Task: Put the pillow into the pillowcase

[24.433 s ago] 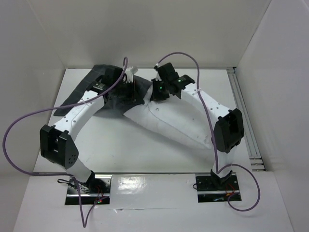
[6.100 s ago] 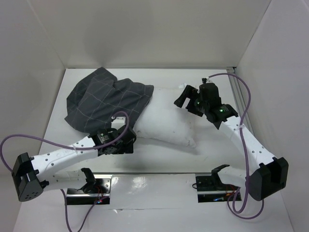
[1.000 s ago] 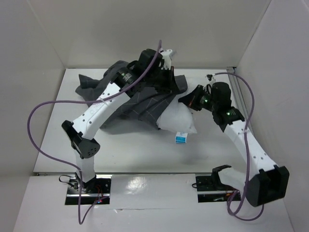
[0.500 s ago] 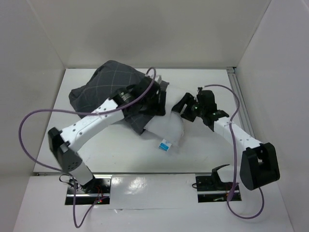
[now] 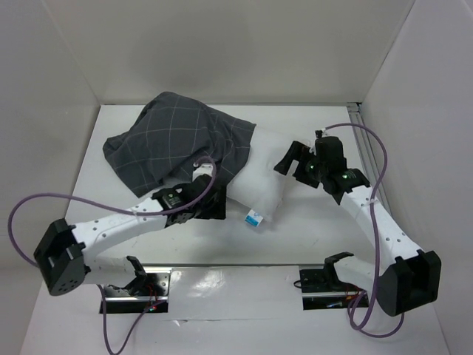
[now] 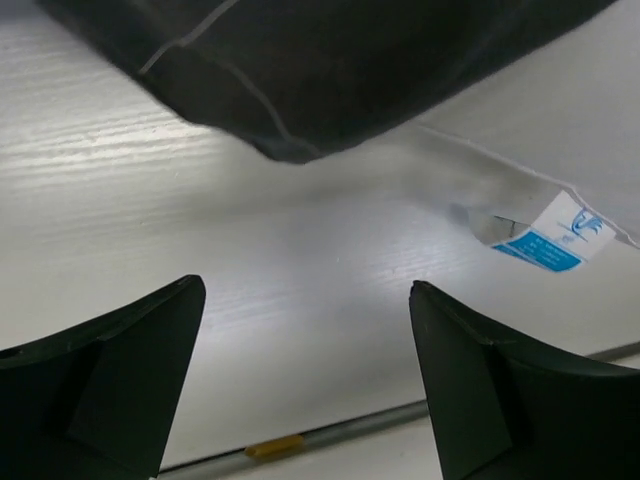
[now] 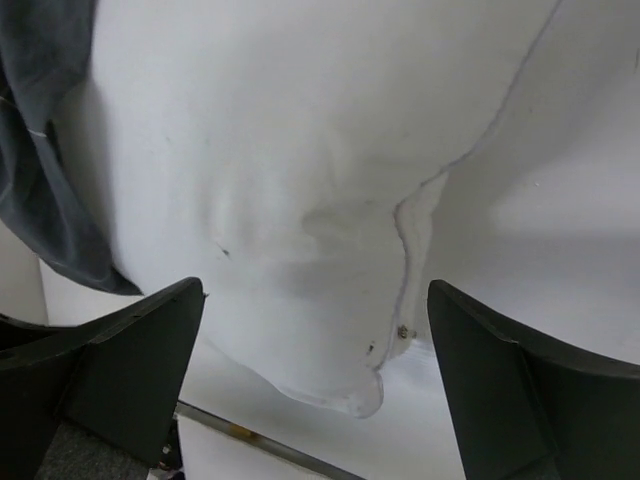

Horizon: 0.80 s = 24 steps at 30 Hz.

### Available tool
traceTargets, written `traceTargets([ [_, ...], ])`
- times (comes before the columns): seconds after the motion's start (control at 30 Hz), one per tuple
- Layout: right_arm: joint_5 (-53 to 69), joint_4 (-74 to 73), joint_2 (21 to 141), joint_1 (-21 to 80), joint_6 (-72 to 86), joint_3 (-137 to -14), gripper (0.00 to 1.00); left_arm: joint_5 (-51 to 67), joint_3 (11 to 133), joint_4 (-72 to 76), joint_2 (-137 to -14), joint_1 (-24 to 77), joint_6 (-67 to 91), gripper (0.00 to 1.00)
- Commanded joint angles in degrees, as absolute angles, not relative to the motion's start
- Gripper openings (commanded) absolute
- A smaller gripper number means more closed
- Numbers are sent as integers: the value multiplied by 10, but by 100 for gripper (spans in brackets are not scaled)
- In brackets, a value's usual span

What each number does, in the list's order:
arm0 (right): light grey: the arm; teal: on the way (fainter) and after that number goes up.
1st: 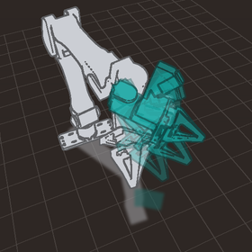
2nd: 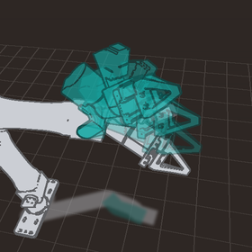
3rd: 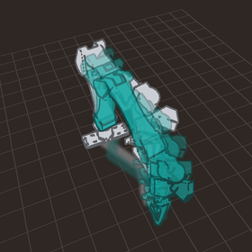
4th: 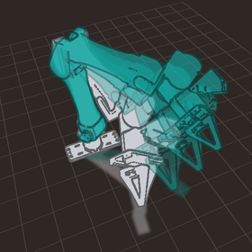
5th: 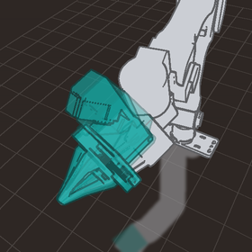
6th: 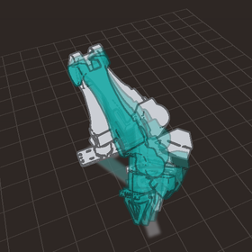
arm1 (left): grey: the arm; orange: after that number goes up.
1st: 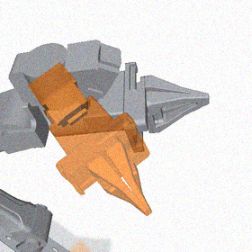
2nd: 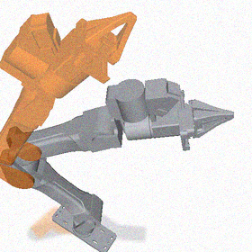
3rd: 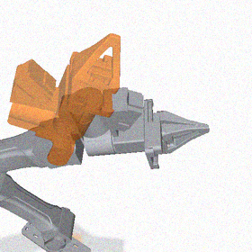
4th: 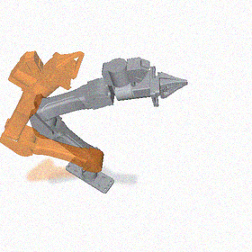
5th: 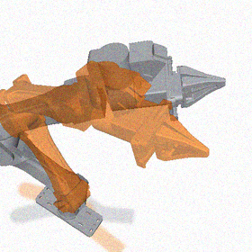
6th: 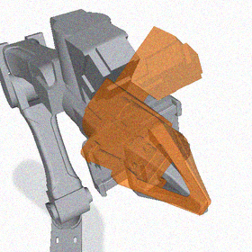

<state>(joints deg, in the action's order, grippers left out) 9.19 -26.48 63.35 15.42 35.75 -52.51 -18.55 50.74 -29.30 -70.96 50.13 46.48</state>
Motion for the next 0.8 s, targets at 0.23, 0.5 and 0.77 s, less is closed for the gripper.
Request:
traceTargets([
  [0.23, 115, -384, 623, 146, 238, -572, 100, -197, 560, -195, -832, 441, 404, 88],
  [0.5, 224, -373, 601, 146, 236, -499, 100, -184, 554, -160, -865, 399, 375, 75],
  [0.77, 263, -165, 659, 226, 336, -402, 80, -128, 587, -195, -868, 405, 369, 0],
])
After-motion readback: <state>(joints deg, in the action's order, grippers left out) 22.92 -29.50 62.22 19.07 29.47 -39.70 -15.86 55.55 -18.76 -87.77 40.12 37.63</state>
